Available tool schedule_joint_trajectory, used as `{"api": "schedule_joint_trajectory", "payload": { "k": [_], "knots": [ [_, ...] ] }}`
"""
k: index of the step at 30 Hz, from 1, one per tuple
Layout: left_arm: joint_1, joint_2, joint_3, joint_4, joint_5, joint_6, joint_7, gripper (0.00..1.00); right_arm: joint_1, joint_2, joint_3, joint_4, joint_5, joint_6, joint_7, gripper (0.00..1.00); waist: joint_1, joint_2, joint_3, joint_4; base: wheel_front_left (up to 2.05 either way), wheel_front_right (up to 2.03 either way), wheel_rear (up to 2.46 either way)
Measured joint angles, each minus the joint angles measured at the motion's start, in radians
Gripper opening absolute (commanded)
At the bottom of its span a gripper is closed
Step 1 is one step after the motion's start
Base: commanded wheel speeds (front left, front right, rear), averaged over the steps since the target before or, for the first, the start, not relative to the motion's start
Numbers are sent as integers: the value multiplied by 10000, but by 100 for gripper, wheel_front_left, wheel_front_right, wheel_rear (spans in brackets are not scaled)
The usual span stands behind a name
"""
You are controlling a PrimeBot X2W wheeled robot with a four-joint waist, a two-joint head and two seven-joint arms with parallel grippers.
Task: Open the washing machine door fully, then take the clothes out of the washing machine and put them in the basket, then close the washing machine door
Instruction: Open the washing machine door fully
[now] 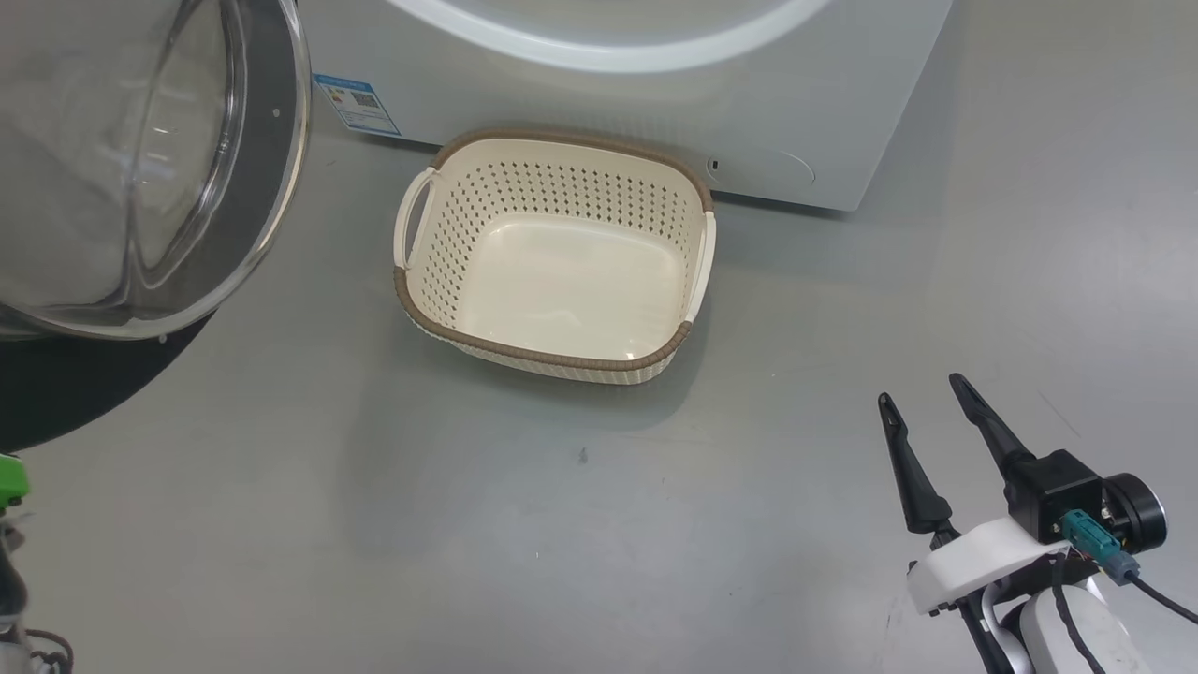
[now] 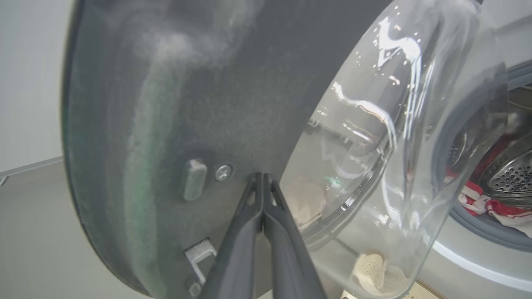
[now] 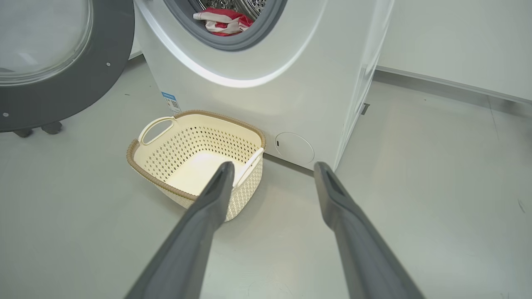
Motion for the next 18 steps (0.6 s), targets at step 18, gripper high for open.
{"api": "schedule_joint_trajectory", "payload": {
  "k": [18],
  "knots": [
    [-1231, 575, 642, 1383, -568, -198, -2, 0, -393, -199, -63, -345, -96, -2, 192, 100, 0, 0, 926, 44, 0, 0, 0]
  ]
}}
